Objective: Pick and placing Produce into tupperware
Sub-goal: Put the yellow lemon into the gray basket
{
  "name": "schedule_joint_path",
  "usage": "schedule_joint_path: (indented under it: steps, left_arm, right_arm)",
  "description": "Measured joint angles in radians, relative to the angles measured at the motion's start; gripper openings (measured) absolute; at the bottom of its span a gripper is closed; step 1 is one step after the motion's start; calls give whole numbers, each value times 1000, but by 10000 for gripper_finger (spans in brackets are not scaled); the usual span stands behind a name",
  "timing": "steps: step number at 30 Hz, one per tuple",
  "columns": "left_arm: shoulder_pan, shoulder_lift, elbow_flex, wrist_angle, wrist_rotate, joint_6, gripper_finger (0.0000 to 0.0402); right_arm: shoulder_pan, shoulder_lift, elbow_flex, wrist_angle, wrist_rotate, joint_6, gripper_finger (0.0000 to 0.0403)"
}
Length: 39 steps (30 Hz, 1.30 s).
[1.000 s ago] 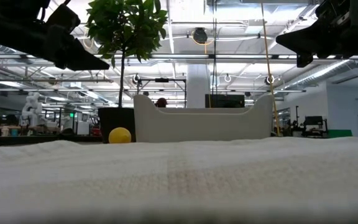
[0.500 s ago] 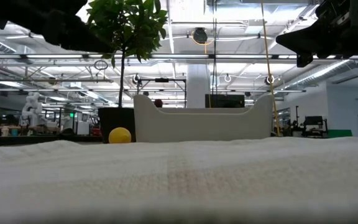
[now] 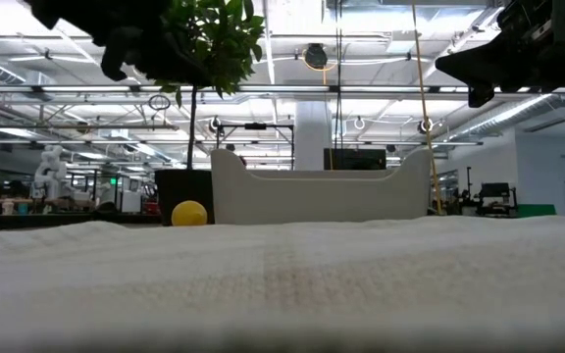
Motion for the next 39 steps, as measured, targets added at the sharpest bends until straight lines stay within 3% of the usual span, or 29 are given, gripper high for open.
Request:
schedule_joint_path:
  steps: [6, 10, 16, 24, 29, 33, 39]
  left_arm:
    - [17, 123, 92, -145, 0, 15, 2]
    - [37, 172, 134, -228, 4, 3, 21]
    - [53, 187, 159, -284, 62, 8, 91]
    - [57, 186, 159, -303, 139, -9, 232]
    - [59, 186, 147, -312, 126, -103, 308]
    - [65, 186, 137, -325, 125, -185, 333]
    - [73, 218, 136, -345, 130, -214, 327]
  right_arm:
    - [0, 0, 0, -2, 0, 0, 0]
    - [0, 0, 0, -15, 0, -3, 0]
    - [0, 0, 0, -16, 0, -3, 0]
    - [0, 0, 0, -17, 0, -8, 0]
    - [0, 0, 0, -16, 0, -10, 0]
    - [0, 0, 0, -16, 0, -11, 0]
    - [0, 0, 0, -16, 0, -11, 0]
